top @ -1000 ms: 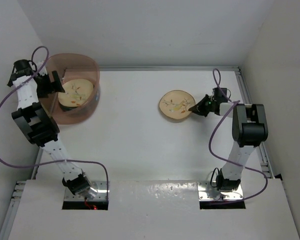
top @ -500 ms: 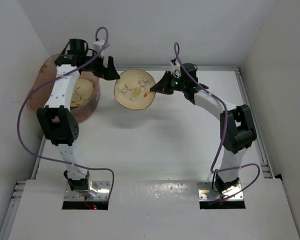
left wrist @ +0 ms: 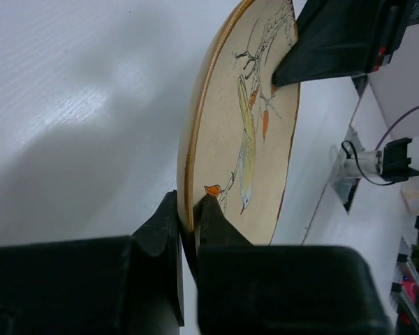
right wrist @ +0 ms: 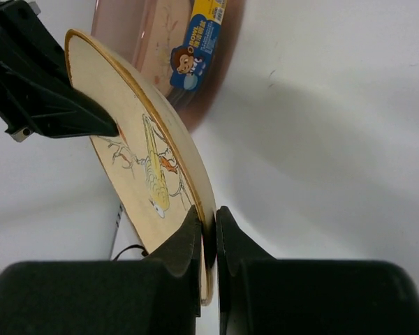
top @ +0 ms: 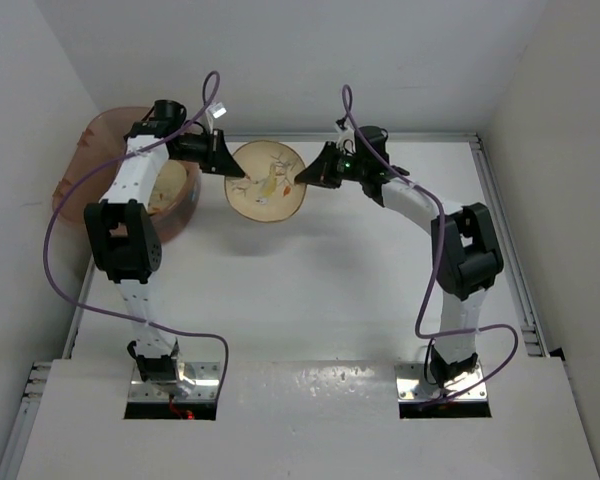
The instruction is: Place the plates into the plastic bin on the countertop
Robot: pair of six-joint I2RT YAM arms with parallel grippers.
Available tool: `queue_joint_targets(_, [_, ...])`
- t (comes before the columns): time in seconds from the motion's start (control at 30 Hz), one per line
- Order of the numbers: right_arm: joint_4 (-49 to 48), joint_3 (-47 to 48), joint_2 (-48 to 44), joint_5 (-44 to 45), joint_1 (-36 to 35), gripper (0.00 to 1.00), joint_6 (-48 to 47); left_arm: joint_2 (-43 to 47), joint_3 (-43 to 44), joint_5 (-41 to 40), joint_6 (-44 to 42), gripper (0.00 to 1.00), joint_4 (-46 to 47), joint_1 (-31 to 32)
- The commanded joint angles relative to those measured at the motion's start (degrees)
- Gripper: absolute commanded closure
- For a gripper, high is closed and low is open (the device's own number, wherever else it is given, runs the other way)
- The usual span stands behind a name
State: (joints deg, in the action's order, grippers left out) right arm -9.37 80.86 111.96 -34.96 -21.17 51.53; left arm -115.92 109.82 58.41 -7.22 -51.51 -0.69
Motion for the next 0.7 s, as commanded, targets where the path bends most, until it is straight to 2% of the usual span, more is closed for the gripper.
queue_joint_targets(0.0, [-10.4,4.0,-1.9,-4.1,-0.6,1.00,4.6,2.8,-1.0,2.8,-2.5,1.00,0.2,0.8])
queue_joint_targets(0.07, [-8.6,4.2,-1.5,-2.3,-0.6,0.82,4.5,2.8,0.1,1.6,-2.5,1.00,0.2,0.1])
queue_joint_targets(0.1, [-6.6,4.4,-1.4,-1.8,-0.4,0.49,3.5,2.8,1.1,1.6,-2.5,1.00,0.2,-0.6])
queue_joint_targets(0.17, [-1.5,4.5,-1.7,0.8,0.3,0.15,2.8,2.8,6.2,2.1,-0.7,1.00,0.2,-4.1])
queue_joint_targets(0.23, [0.9,4.0,-2.1,3.3,1.1,0.03,1.3,2.8,10.7,2.1,1.4,1.00,0.2,-7.6])
queue_joint_targets(0.27, [2.6,3.3,-2.8,5.3,1.4,0.00,1.0,2.8,14.5,2.9,2.4,1.00,1.0,-11.9])
queue_joint_targets(0.33, [4.0,-0.1,-4.2,8.1,3.1,0.00,1.4,3.8,15.5,4.1,5.6,1.00,4.2,-16.9])
queue_joint_targets(0.37, [4.4,-1.0,-5.3,9.4,3.6,0.00,1.8,4.5,14.5,5.6,10.9,1.00,10.0,-22.0])
queue_joint_targets(0.47, [5.1,-5.8,-7.6,10.3,5.3,0.00,1.8,6.1,9.6,6.2,20.5,1.00,20.5,-28.8])
queue_joint_targets(0.5, [5.5,-6.1,-7.8,10.3,5.8,0.00,1.4,6.1,8.8,4.4,21.3,1.00,21.4,-31.9])
queue_joint_targets(0.67, [11.0,-5.9,-8.5,11.7,6.2,0.00,-2.1,5.1,3.3,-3.3,20.1,1.00,21.4,-36.3])
